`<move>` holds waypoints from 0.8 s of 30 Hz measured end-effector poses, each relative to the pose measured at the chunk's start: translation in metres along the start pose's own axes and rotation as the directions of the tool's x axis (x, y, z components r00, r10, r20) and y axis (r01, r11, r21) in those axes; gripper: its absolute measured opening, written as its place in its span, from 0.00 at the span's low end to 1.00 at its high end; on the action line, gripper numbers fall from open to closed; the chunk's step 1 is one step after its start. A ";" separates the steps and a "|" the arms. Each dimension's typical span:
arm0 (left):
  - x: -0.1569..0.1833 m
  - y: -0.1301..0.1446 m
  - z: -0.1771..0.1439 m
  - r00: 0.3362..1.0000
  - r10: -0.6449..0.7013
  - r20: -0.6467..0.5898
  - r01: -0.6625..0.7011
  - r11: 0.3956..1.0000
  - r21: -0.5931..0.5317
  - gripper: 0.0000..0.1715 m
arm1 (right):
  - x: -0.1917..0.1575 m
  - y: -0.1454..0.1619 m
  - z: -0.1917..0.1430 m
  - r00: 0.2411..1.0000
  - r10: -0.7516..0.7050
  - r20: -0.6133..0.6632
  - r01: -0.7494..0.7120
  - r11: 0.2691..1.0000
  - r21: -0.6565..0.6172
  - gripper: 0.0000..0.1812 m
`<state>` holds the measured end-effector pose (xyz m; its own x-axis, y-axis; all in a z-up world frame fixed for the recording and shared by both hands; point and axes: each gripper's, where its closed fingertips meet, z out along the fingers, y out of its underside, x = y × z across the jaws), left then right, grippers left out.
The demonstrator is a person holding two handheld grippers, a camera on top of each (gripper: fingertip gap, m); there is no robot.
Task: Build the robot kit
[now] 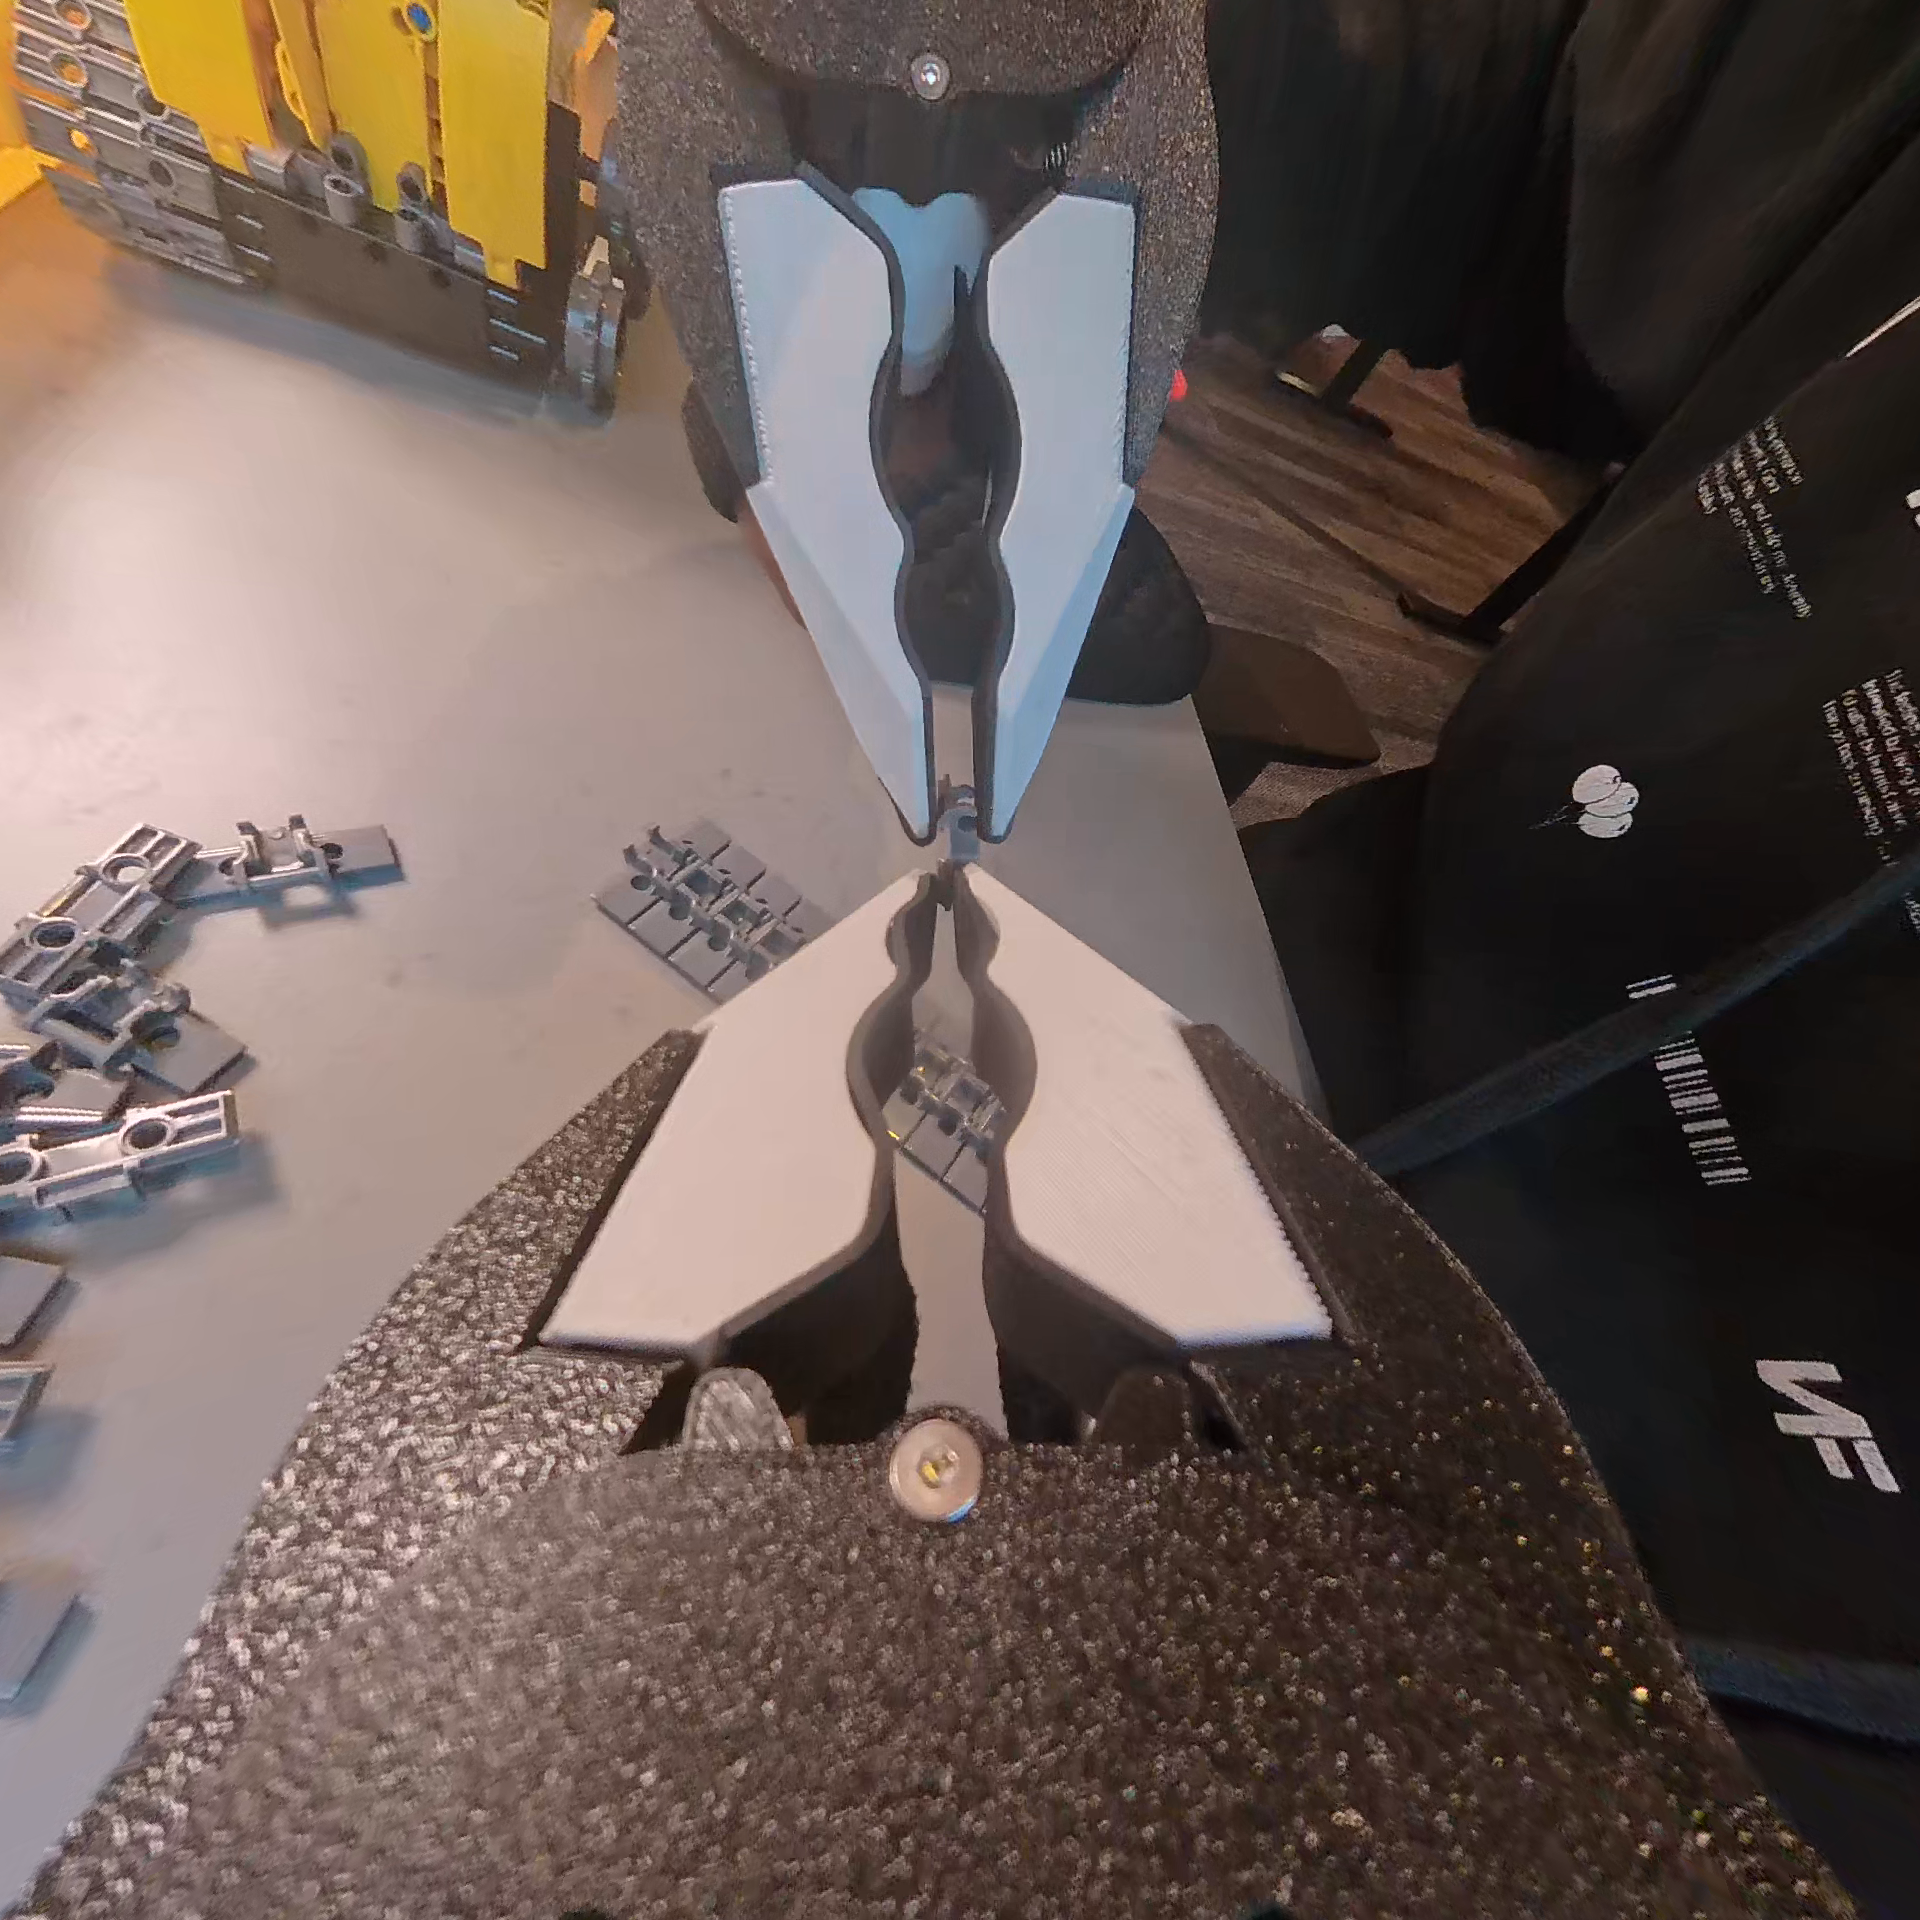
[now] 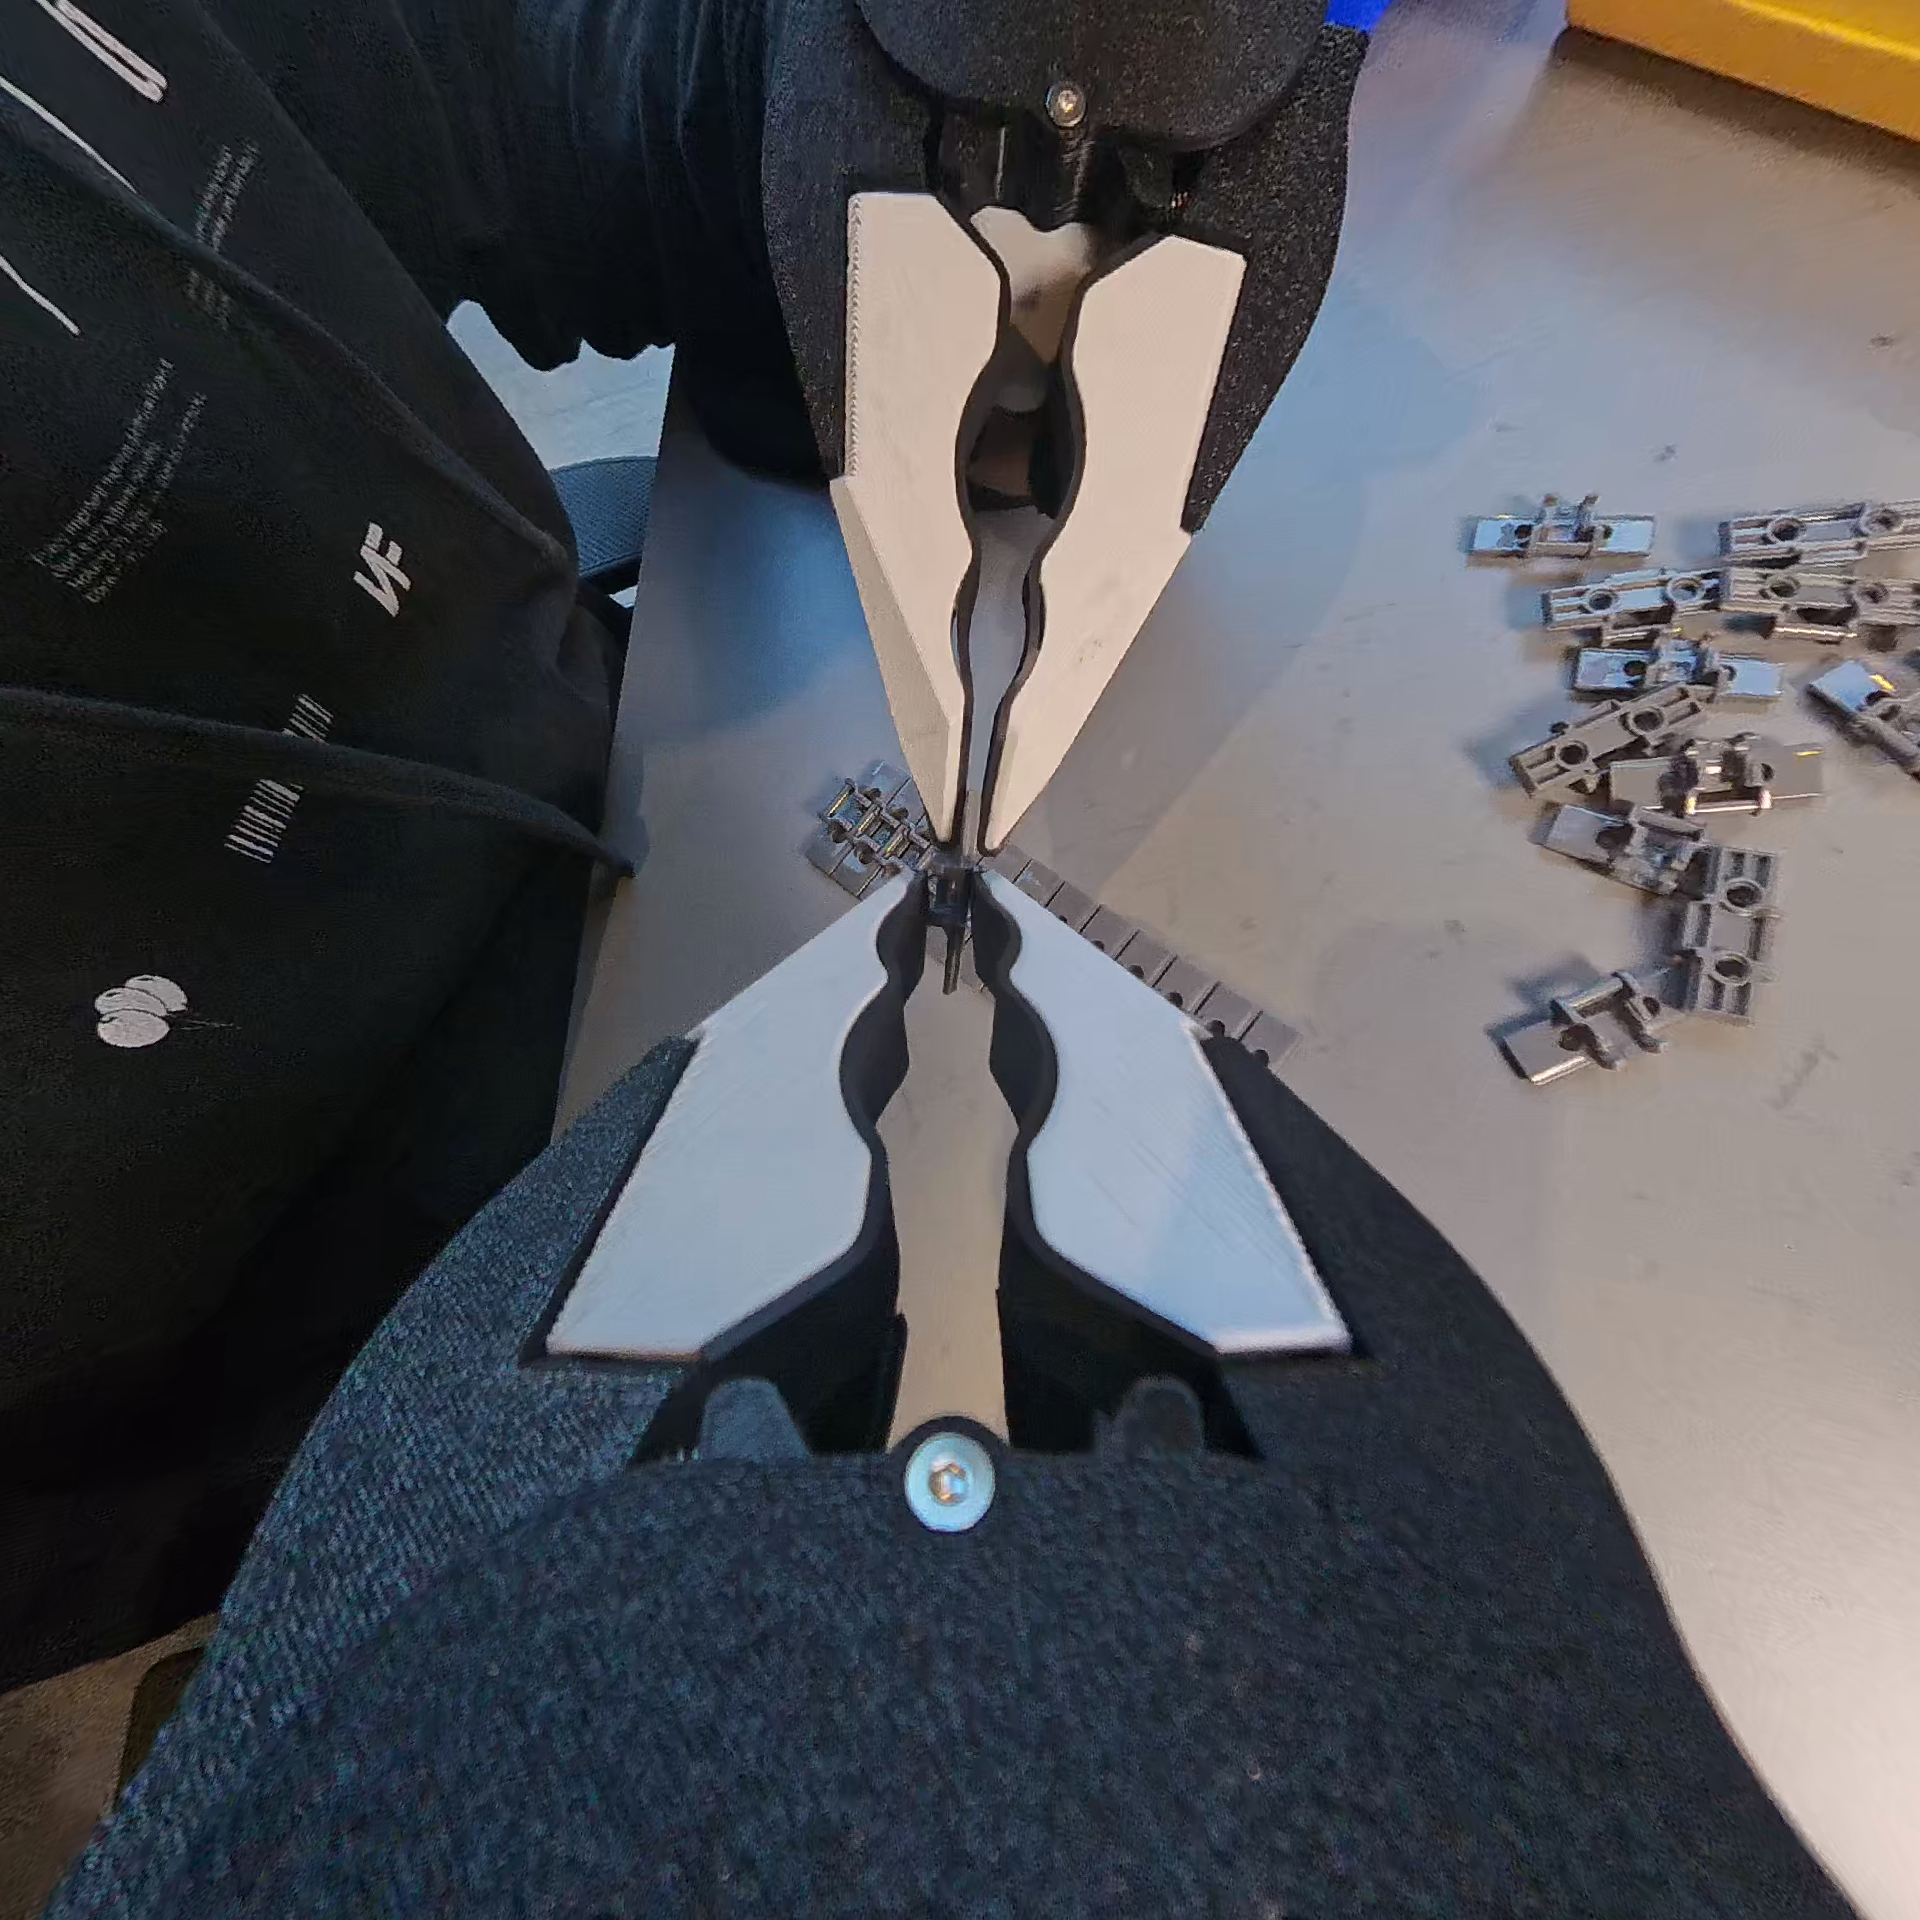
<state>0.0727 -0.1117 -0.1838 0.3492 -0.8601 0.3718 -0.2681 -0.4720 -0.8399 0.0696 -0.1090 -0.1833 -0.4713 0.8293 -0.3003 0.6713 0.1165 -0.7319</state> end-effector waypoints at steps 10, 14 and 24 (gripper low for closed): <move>-0.029 0.015 0.012 0.970 0.046 0.238 -0.019 0.993 -0.116 0.12 | 0.059 0.036 -0.020 0.861 0.493 -0.127 -0.489 0.870 0.060 0.04; -0.033 0.030 0.027 0.954 0.087 0.288 -0.022 0.975 -0.219 0.15 | 0.067 0.048 -0.014 0.805 0.580 -0.122 -0.579 0.814 0.053 0.04; -0.039 0.043 0.031 0.927 0.171 0.334 -0.063 0.949 -0.310 0.14 | 0.074 0.054 -0.006 0.806 0.563 -0.182 -0.579 0.814 -0.047 0.04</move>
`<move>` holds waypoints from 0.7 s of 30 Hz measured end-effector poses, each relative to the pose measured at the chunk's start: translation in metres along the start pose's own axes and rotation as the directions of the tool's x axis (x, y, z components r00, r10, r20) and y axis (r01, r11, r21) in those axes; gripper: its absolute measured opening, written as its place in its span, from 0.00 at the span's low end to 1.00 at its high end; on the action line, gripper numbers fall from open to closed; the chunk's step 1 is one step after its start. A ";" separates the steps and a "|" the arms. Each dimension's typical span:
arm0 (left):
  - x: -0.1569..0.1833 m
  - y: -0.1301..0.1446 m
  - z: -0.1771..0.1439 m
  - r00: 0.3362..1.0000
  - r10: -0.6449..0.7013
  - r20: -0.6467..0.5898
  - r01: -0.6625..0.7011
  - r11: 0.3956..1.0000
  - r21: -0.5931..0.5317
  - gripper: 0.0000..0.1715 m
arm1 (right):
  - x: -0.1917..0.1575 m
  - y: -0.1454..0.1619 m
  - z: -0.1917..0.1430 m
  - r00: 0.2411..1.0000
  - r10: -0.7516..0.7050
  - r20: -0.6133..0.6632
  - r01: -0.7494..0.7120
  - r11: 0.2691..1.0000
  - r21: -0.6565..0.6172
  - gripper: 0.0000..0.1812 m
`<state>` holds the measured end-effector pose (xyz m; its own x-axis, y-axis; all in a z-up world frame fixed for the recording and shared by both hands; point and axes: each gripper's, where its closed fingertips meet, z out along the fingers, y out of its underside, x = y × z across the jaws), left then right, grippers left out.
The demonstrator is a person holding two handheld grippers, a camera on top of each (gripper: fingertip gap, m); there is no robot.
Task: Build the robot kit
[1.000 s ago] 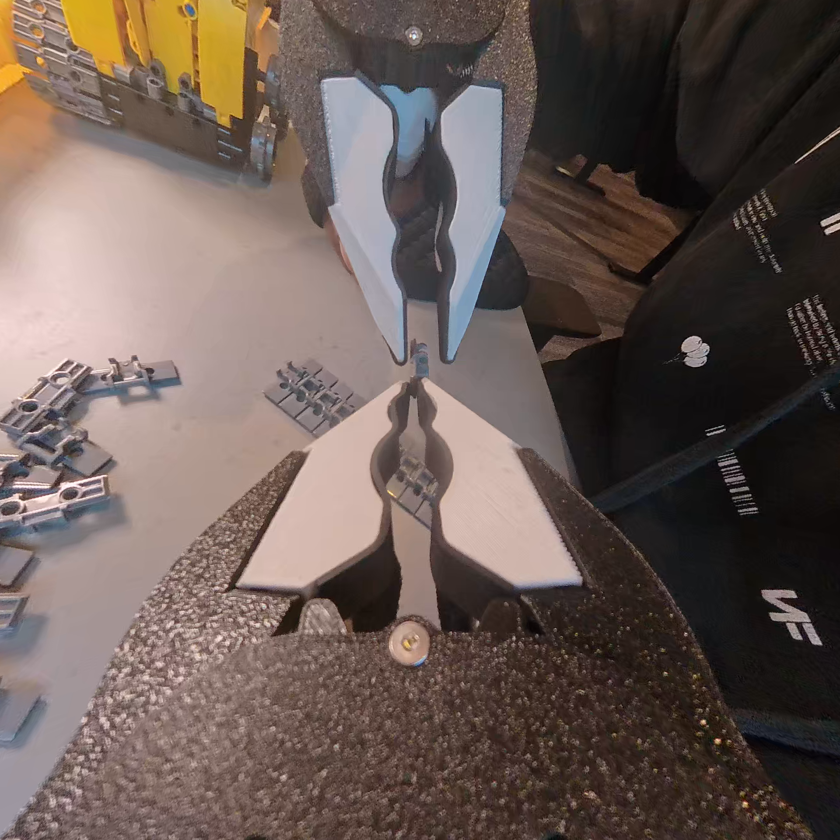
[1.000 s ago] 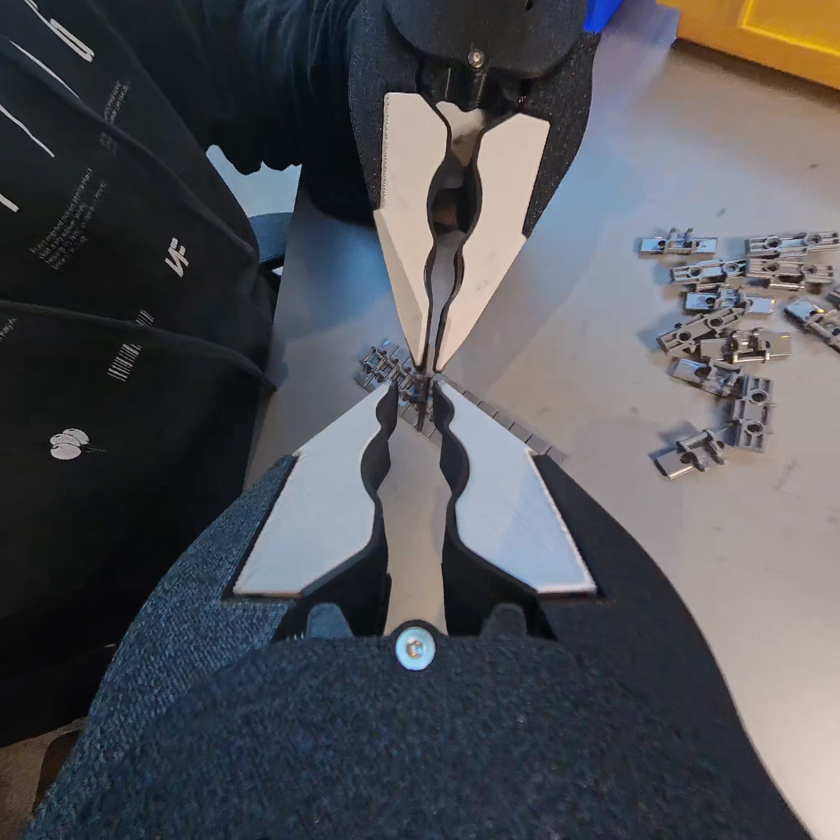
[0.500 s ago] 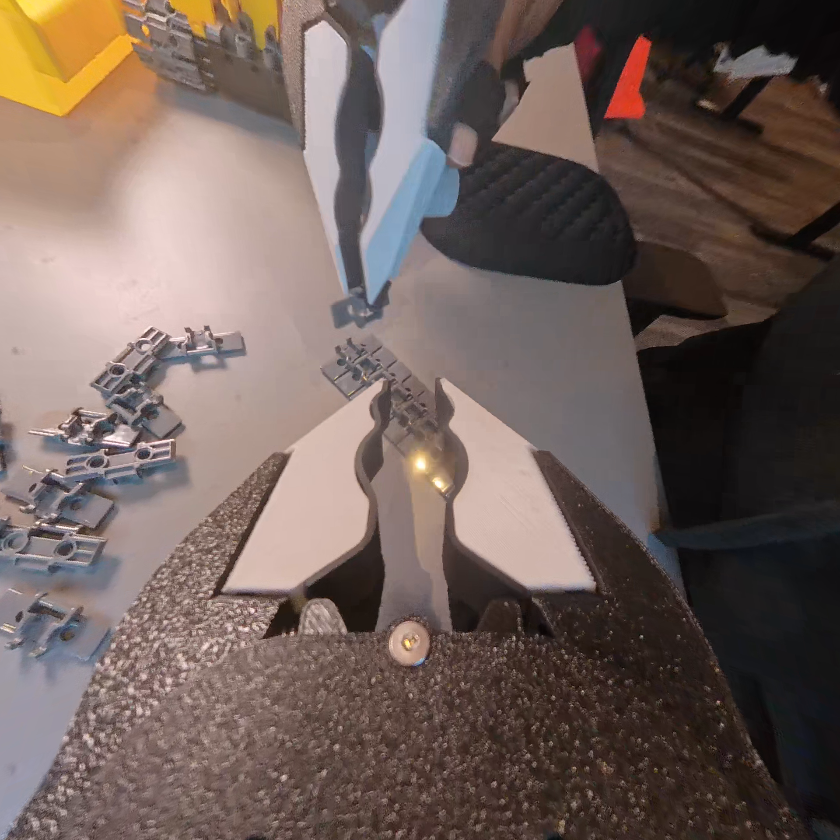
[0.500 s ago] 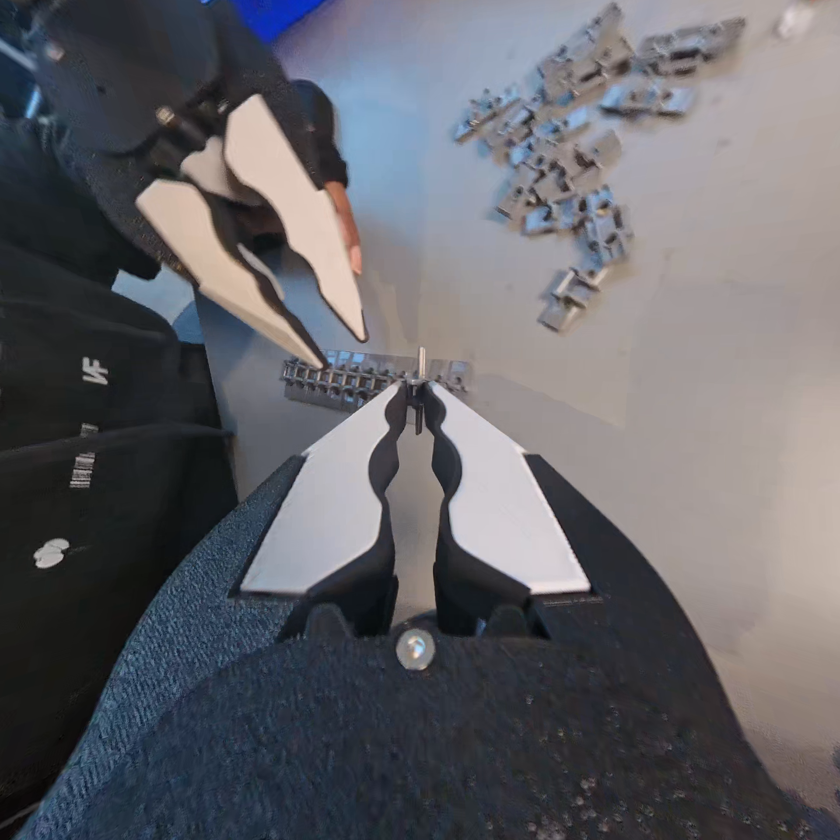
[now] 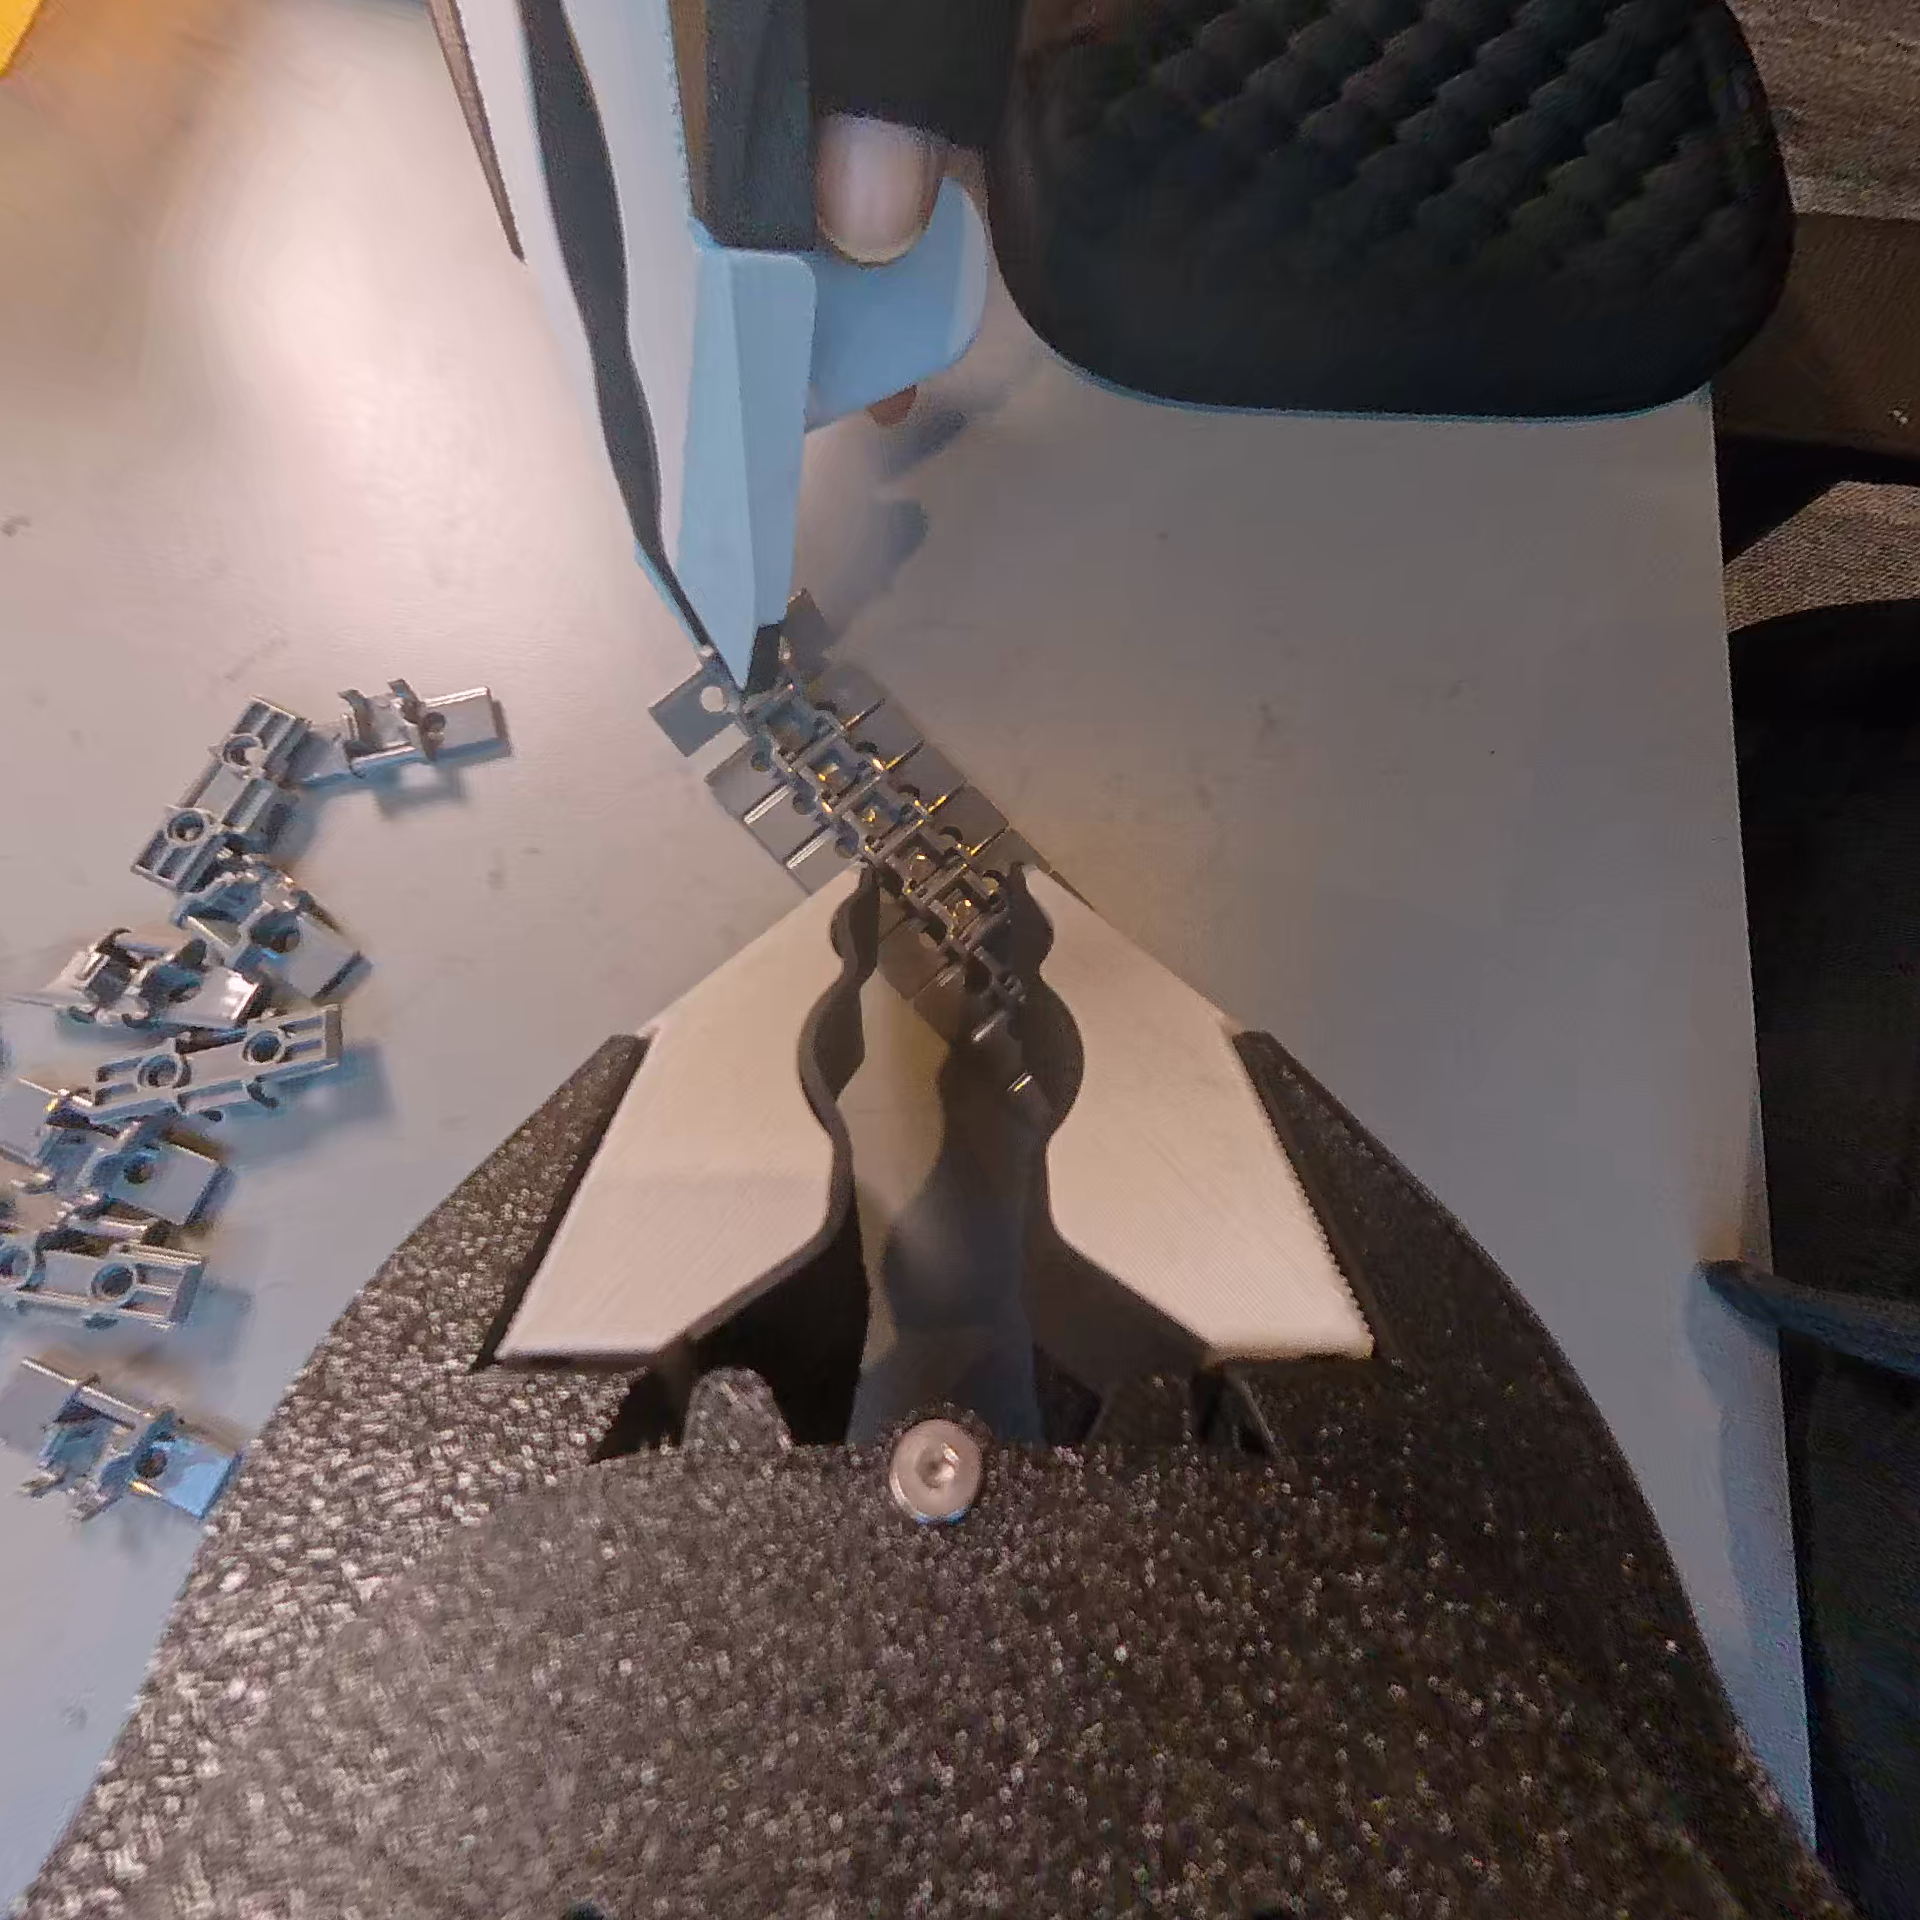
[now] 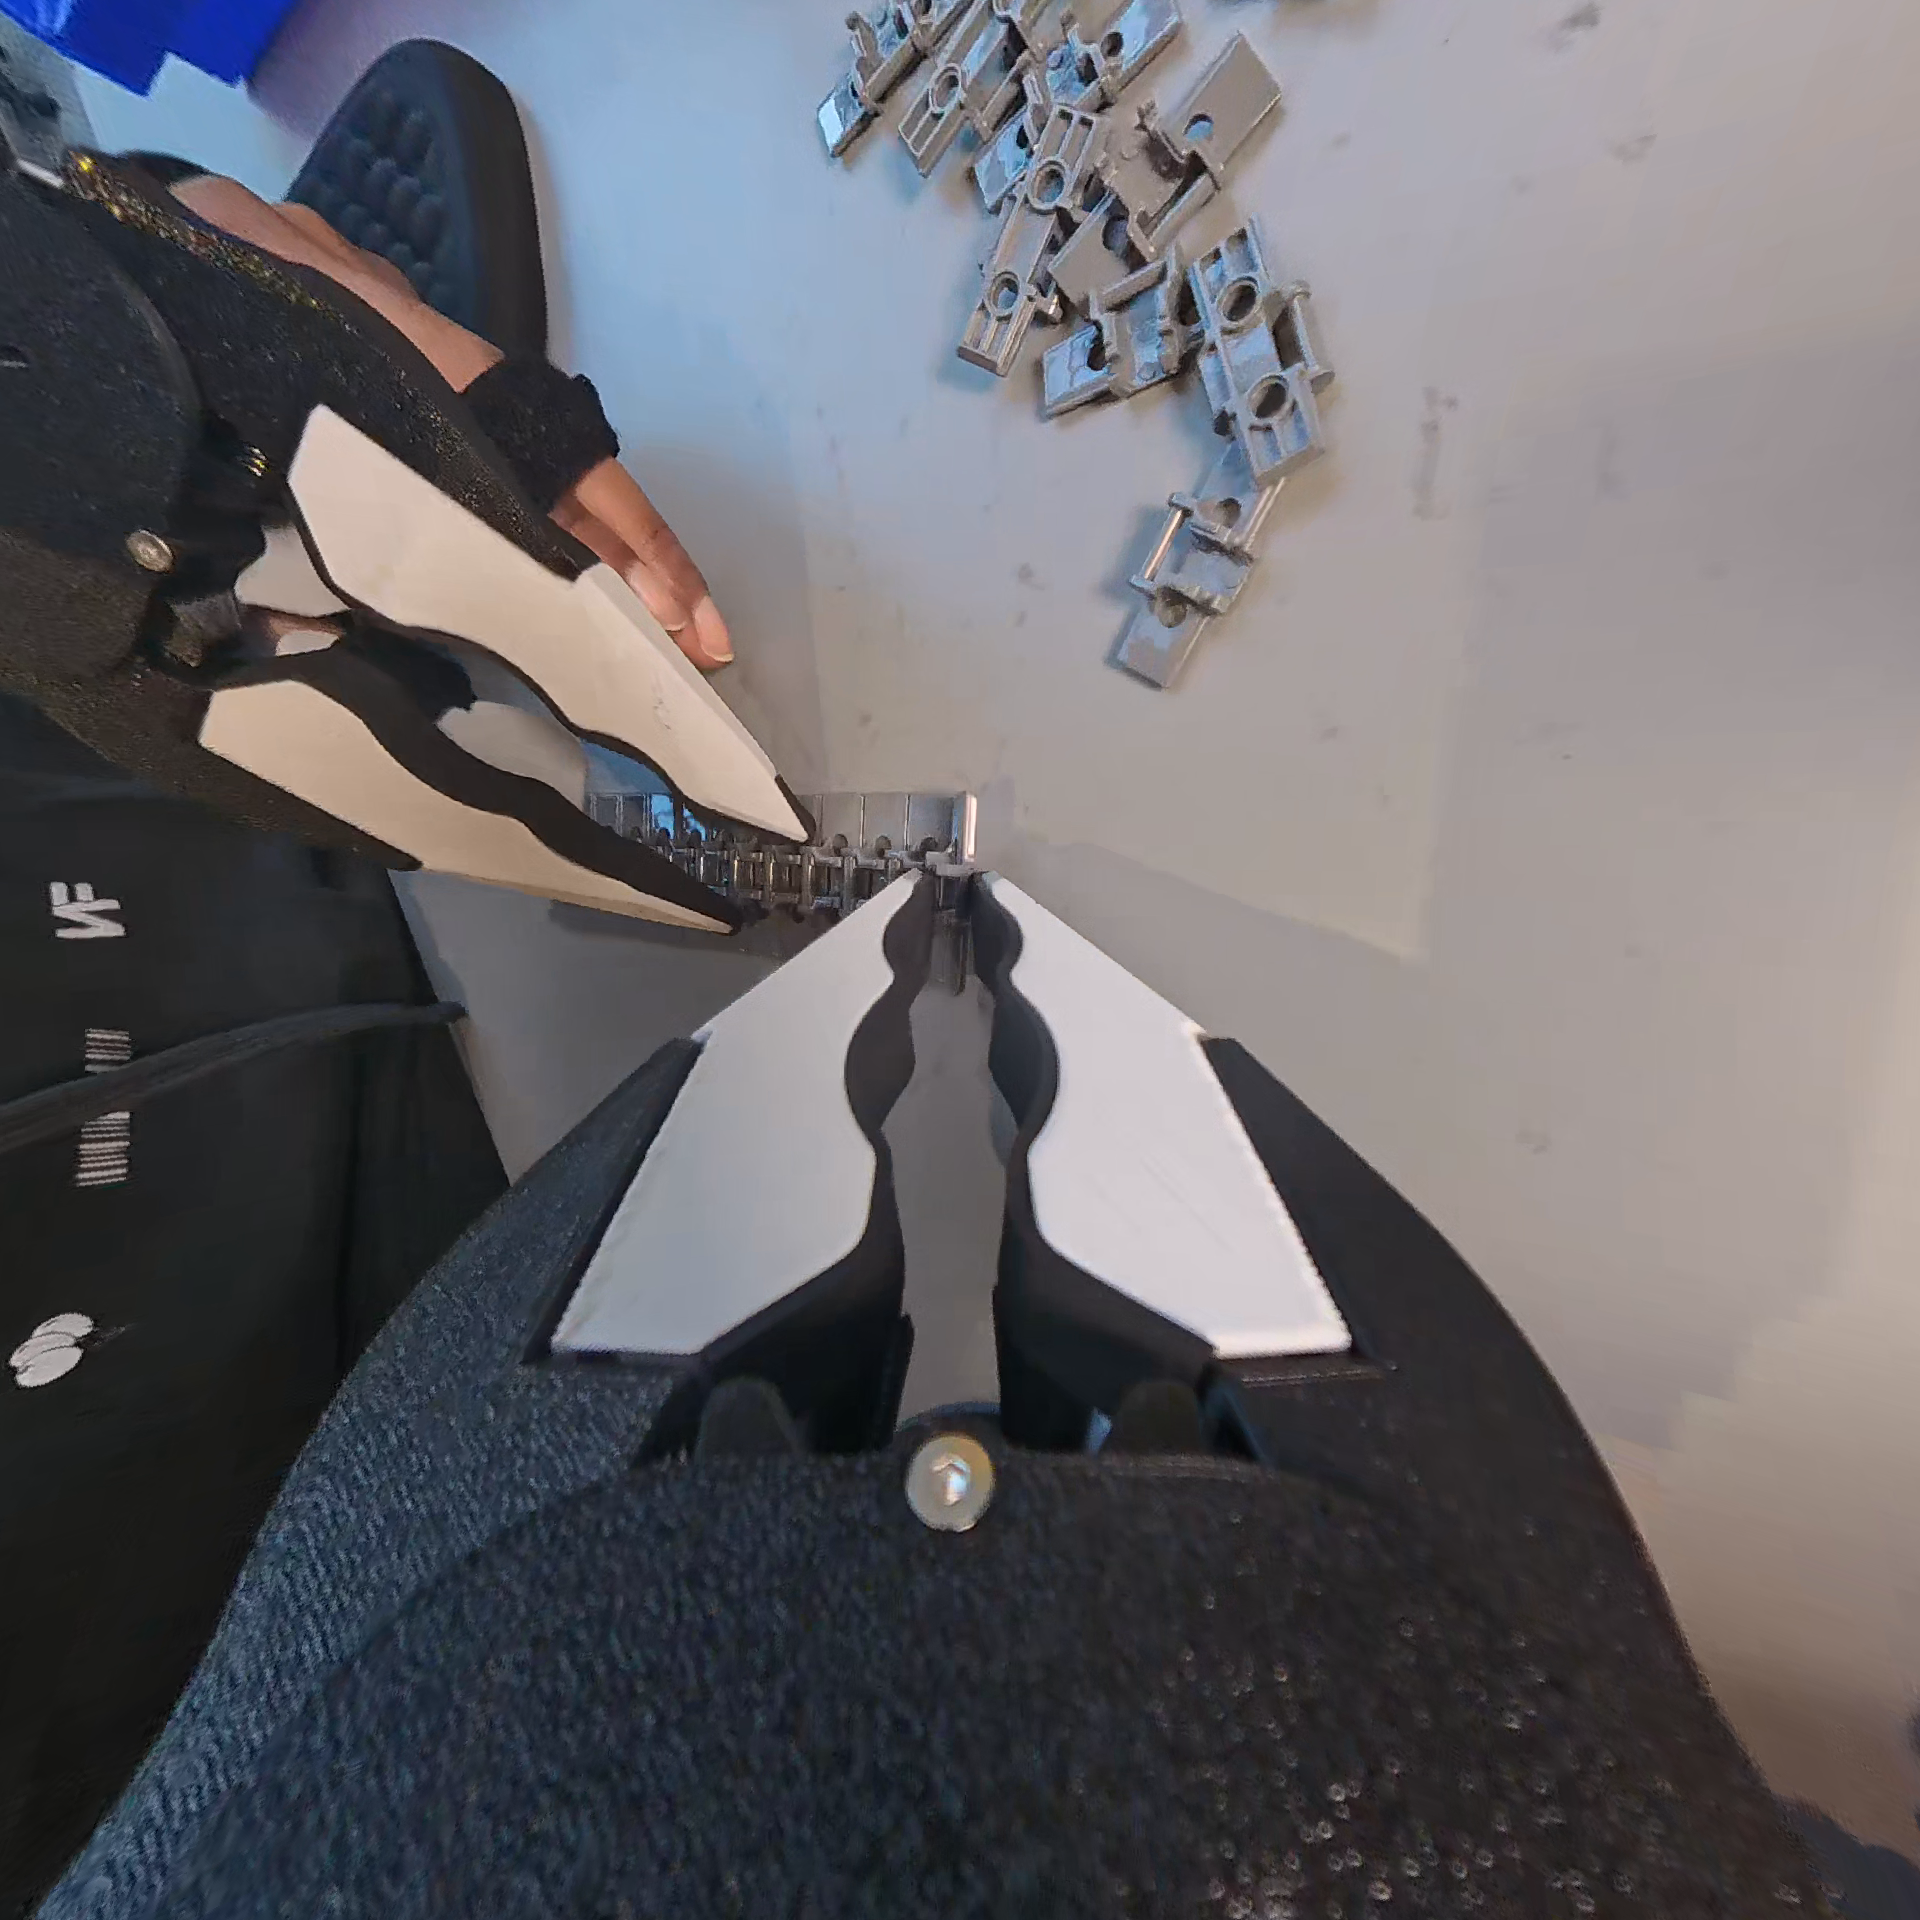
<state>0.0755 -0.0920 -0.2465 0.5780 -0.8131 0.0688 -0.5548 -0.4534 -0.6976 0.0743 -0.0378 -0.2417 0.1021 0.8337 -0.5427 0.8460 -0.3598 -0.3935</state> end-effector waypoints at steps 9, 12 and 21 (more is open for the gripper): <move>0.000 0.000 0.000 1.000 0.003 0.015 -0.003 1.000 0.005 0.14 | 0.002 0.004 0.001 0.977 -0.147 -0.154 0.131 0.985 -0.109 0.04; -0.001 0.000 0.001 1.000 0.002 0.017 -0.002 1.000 0.006 0.14 | 0.004 0.005 0.002 0.958 -0.202 -0.203 0.170 0.971 -0.166 0.04; -0.001 0.000 0.001 0.999 0.027 0.043 -0.027 1.000 0.007 0.14 | 0.006 0.006 0.003 0.914 -0.303 -0.271 0.226 0.933 -0.281 0.04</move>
